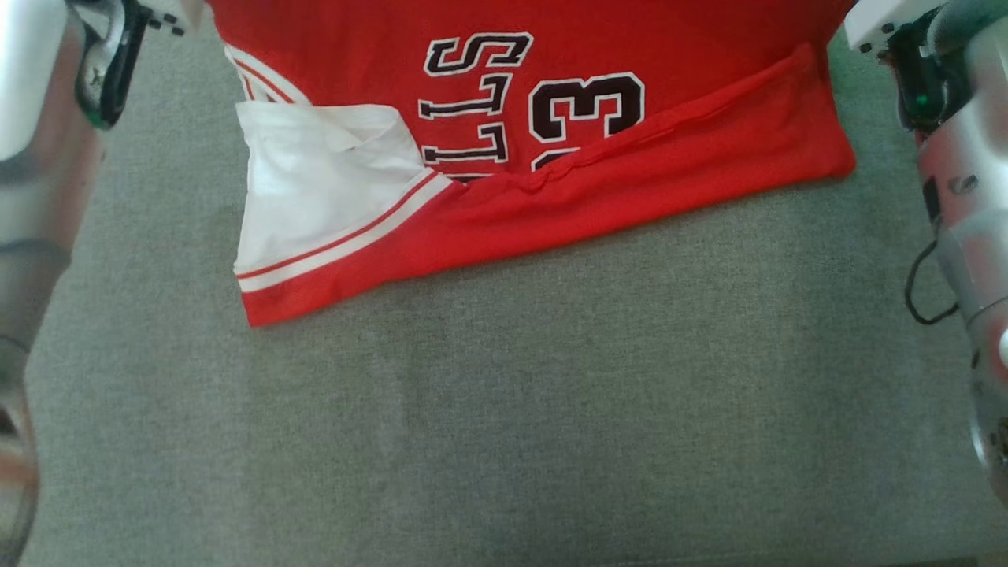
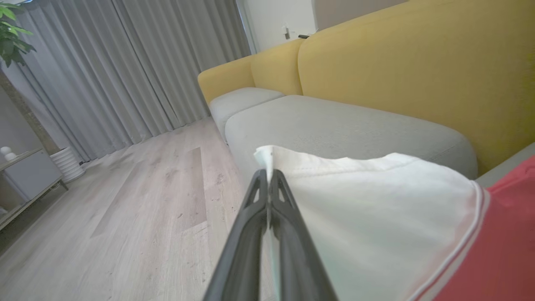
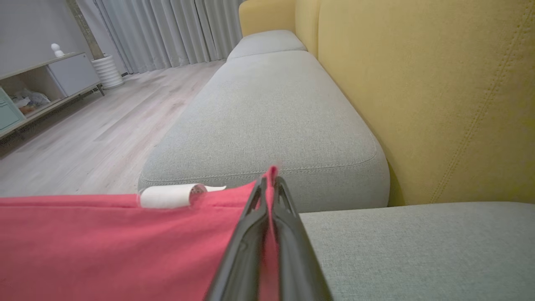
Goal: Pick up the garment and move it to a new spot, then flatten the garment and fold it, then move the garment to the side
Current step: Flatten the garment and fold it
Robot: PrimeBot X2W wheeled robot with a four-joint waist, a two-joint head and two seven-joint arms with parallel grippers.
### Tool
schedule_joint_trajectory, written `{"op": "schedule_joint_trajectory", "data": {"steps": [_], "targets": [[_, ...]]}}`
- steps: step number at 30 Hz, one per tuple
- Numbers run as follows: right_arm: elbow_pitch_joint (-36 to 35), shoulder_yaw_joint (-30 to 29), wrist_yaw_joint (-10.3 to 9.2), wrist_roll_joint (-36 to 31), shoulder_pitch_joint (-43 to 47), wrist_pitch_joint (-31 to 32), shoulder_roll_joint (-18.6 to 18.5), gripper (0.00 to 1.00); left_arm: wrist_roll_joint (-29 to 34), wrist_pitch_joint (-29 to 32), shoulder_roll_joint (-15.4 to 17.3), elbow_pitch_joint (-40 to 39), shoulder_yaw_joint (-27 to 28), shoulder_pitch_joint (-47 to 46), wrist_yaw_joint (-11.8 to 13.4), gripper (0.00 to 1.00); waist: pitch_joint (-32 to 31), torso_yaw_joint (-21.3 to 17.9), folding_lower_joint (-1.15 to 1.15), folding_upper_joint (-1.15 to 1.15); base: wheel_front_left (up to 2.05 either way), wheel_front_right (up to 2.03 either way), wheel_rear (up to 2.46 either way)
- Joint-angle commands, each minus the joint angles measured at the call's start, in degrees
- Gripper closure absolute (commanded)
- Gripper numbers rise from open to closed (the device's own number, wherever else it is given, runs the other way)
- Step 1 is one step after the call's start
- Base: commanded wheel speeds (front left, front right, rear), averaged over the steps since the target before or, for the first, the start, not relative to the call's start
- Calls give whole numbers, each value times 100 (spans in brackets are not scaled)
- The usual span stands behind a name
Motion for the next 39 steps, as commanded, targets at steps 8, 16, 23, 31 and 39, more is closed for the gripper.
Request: {"op": "schedule_joint_trajectory", "data": {"steps": [8,16,23,31,39], "targets": [[-313,696,-5,847,322,136,-415,100,55,-442,-88,550,-60,60,-308,100,-197,204,-1,0,0,0,0],[-539,1320,-5,1460,983,504,-919,100,-47,-550,-88,540,-303,812,-506,100,-552,429,-1,0,0,0,0],[-842,1944,-5,2021,1595,1107,-1488,100,-221,-108,137,63,-742,1728,-618,100,-852,556,-1,0,0,0,0],[-1236,2838,-5,2277,2021,1753,-2093,100,-407,585,497,-733,-1115,2497,-628,100,-999,576,-1,0,0,0,0],[-1490,3574,-5,2324,2038,1924,-2285,100,-485,972,670,-1172,-1190,2730,-424,100,-928,510,-1,0,0,0,0]]}}
